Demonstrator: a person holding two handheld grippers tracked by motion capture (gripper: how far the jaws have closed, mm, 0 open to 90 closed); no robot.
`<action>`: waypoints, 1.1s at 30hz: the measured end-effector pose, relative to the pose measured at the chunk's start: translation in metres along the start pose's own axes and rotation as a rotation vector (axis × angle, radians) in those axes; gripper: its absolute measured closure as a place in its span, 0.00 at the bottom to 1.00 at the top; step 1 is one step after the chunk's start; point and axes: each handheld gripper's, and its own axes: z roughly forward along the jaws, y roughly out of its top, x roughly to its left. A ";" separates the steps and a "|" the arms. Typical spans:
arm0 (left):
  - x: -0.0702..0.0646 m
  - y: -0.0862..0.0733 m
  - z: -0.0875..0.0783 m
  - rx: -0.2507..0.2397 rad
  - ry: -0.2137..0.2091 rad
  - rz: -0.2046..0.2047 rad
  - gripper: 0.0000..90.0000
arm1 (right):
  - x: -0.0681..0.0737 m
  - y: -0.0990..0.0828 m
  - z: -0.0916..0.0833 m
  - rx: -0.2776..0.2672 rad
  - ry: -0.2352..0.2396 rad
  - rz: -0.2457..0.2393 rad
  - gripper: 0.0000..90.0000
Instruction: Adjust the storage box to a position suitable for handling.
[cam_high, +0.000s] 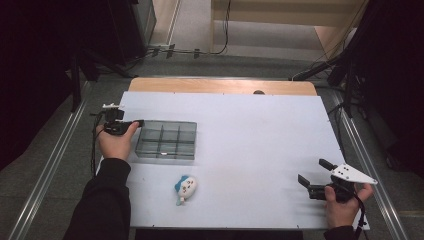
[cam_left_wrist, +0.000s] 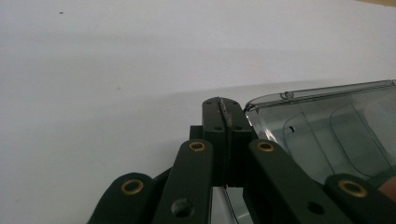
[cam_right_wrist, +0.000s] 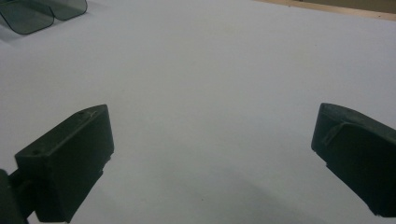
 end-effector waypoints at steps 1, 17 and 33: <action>-0.002 0.000 0.001 -0.002 -0.003 0.002 1.00 | 0.000 0.000 0.000 0.000 0.000 0.000 0.00; -0.035 -0.002 0.020 0.004 -0.074 0.043 1.00 | 0.000 0.000 0.000 0.003 -0.001 0.002 0.00; -0.058 -0.004 0.033 0.010 -0.122 0.093 1.00 | 0.000 0.000 0.001 0.005 -0.003 0.000 0.00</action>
